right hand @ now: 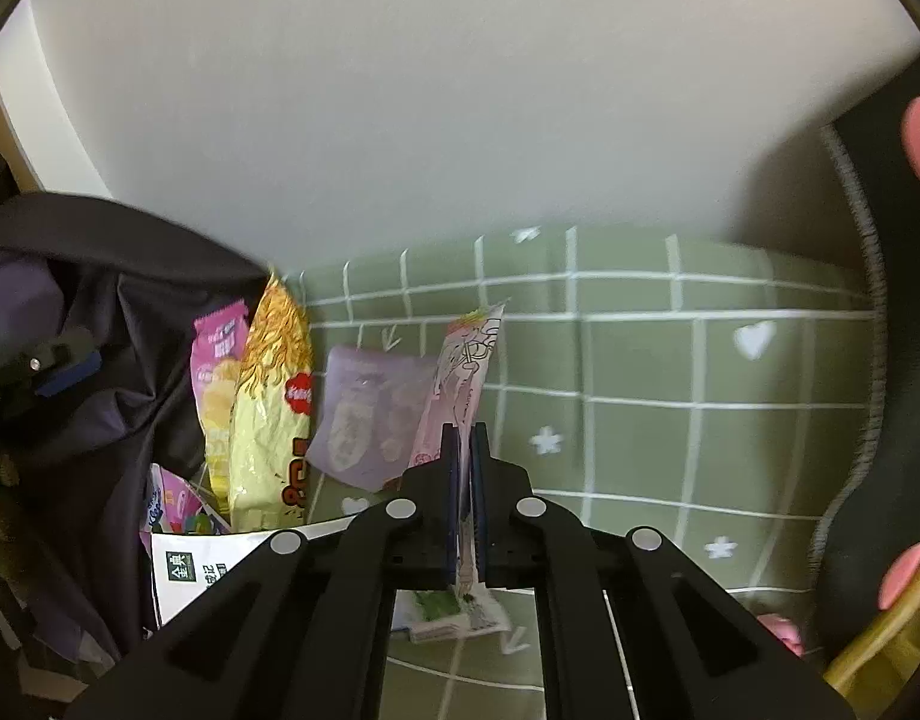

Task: Collect trash
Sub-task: 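Grasp the pink stick wrapper with the right tool while the left tool grasps the pink chips packet, then carry the chips packet and pink wrapper with both tools over the plastic bag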

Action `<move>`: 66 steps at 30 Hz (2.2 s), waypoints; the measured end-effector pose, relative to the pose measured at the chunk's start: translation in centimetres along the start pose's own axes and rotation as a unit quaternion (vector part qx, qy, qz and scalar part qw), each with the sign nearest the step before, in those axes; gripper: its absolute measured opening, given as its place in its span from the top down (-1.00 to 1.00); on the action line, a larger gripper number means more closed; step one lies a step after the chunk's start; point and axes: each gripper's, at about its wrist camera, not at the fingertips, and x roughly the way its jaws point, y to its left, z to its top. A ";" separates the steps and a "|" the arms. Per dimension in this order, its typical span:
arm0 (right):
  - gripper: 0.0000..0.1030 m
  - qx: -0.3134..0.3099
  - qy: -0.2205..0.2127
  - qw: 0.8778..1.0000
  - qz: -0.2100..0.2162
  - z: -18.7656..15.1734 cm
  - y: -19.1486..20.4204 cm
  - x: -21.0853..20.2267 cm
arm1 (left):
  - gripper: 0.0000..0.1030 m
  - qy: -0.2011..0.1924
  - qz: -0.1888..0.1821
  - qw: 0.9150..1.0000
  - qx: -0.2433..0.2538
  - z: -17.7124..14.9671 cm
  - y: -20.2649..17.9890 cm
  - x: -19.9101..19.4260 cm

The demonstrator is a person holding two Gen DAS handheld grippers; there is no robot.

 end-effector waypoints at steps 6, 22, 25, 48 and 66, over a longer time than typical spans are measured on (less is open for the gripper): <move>0.89 0.009 -0.028 1.000 -0.005 0.3 -1.1 -2.1 | -0.03 0.030 0.008 1.000 -0.003 0.5 -0.6 2.4; 0.89 0.023 -0.038 0.999 -0.016 -1.5 -3.7 -4.3 | 0.60 0.118 0.047 0.992 0.024 -1.1 -2.6 10.6; 0.89 0.026 -0.041 0.999 -0.019 -1.9 -3.9 -4.8 | 0.88 0.118 0.041 0.992 0.036 -1.3 -3.4 10.6; 0.89 -0.001 -0.099 0.995 -0.018 -2.8 -1.8 -9.0 | 0.96 -0.003 -0.027 0.994 0.108 0.5 -10.0 -0.3; 0.89 0.001 -0.143 0.987 -0.066 -2.0 -2.4 -15.1 | 0.96 -0.025 -0.105 0.984 0.143 1.7 -14.6 -1.9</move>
